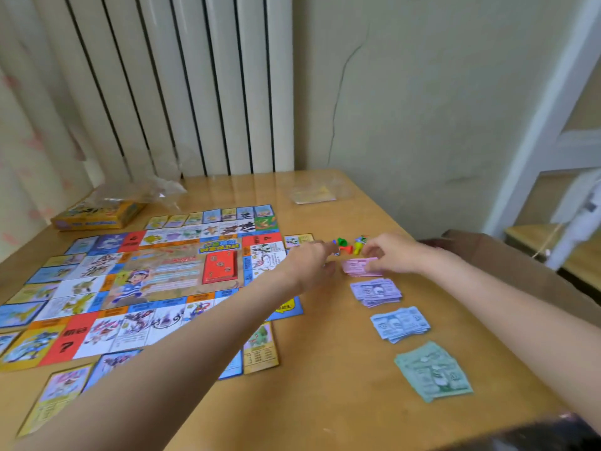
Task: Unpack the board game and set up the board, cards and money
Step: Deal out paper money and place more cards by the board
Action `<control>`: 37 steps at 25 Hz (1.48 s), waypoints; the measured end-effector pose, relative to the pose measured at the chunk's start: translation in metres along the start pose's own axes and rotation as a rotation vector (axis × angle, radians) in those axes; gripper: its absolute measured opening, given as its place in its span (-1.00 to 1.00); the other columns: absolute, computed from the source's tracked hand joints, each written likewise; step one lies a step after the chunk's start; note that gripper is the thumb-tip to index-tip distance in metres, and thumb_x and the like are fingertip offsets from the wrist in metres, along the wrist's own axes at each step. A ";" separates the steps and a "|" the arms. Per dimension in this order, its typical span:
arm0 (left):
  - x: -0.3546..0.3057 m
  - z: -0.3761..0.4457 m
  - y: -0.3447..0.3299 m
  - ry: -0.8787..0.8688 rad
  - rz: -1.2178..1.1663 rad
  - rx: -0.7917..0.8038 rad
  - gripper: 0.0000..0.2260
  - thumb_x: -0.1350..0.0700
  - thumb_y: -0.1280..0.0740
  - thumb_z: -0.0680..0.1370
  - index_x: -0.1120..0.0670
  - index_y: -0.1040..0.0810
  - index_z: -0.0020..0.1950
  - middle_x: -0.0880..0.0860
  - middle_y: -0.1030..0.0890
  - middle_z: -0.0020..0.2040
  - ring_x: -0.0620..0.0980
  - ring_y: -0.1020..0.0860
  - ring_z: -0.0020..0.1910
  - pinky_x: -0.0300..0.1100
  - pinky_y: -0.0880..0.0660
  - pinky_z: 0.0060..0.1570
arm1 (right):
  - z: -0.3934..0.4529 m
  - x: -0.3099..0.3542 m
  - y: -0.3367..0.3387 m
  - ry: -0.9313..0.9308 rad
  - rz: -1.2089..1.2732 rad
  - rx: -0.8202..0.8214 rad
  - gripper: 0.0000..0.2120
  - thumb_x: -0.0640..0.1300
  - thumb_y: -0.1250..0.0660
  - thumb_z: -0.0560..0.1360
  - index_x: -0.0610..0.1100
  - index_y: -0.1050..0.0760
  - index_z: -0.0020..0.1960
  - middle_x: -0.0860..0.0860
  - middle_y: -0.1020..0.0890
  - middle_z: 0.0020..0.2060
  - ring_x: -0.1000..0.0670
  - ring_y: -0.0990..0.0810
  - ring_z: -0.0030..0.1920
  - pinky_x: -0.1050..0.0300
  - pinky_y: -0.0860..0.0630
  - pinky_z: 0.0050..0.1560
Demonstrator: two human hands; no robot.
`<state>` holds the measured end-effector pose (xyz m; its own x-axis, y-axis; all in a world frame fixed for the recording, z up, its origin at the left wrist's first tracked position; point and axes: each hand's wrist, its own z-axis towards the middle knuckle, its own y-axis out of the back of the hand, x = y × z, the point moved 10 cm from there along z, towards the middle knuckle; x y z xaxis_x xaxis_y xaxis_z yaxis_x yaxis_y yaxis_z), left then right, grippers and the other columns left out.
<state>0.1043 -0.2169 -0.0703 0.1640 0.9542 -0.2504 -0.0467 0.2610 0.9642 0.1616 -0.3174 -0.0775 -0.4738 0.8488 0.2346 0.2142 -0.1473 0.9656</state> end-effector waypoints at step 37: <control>0.022 0.073 -0.015 0.072 0.025 -0.078 -0.69 0.28 -0.22 0.55 0.11 -0.51 0.28 0.18 -0.46 0.20 0.17 -0.48 0.18 -0.12 -0.38 0.08 | 0.041 0.010 0.005 0.214 -0.263 -0.122 -0.74 -0.33 -0.20 0.49 -0.16 -0.50 0.13 -0.13 -0.56 0.01 -0.15 -0.53 0.02 0.07 -0.43 -0.08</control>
<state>0.1810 -0.2101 -0.0839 0.0904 0.9679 -0.2346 -0.1269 0.2448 0.9612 0.1932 -0.2893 -0.0748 -0.6698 0.7424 -0.0184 -0.0368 -0.0085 0.9993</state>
